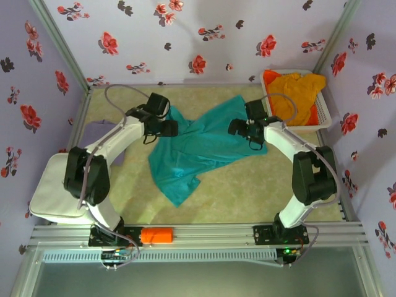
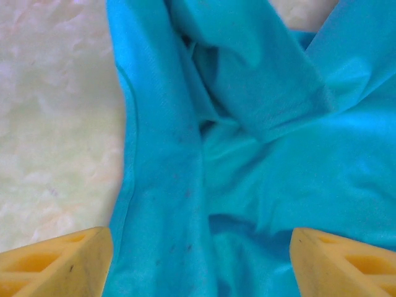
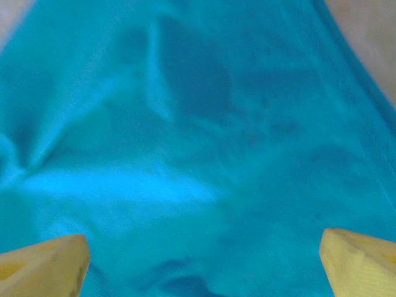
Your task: Fold and stack the t-shirts
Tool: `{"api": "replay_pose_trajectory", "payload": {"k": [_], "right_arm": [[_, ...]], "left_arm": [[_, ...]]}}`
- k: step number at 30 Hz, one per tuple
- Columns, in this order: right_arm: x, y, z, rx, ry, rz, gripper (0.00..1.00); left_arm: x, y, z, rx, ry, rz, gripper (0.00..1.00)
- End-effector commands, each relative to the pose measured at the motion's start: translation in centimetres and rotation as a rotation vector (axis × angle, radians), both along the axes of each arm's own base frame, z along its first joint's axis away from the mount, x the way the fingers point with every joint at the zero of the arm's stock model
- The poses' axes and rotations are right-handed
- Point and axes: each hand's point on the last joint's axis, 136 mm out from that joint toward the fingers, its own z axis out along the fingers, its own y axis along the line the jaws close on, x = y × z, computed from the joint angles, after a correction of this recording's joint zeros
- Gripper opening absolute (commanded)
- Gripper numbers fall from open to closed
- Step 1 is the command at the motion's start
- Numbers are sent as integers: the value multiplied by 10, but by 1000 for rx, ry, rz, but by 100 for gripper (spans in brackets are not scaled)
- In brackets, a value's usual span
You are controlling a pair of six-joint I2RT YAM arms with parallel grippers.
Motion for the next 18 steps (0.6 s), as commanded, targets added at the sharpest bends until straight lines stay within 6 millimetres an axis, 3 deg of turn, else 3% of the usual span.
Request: {"api": "replay_pose_trajectory", "payload": {"k": [1,10,18], "right_arm": [[-10,-7,-16,-13,5,-20,96],[-16,-14,-52,-57,75,-49,93],[-25,-13,-70,-53,145,-58,90]], "left_arm": [[5,-25,-3,-3,30,-67,77],[22,-73,-26,-29,68,-60,77],[38,-75,-42,2,67,-1,70]]}}
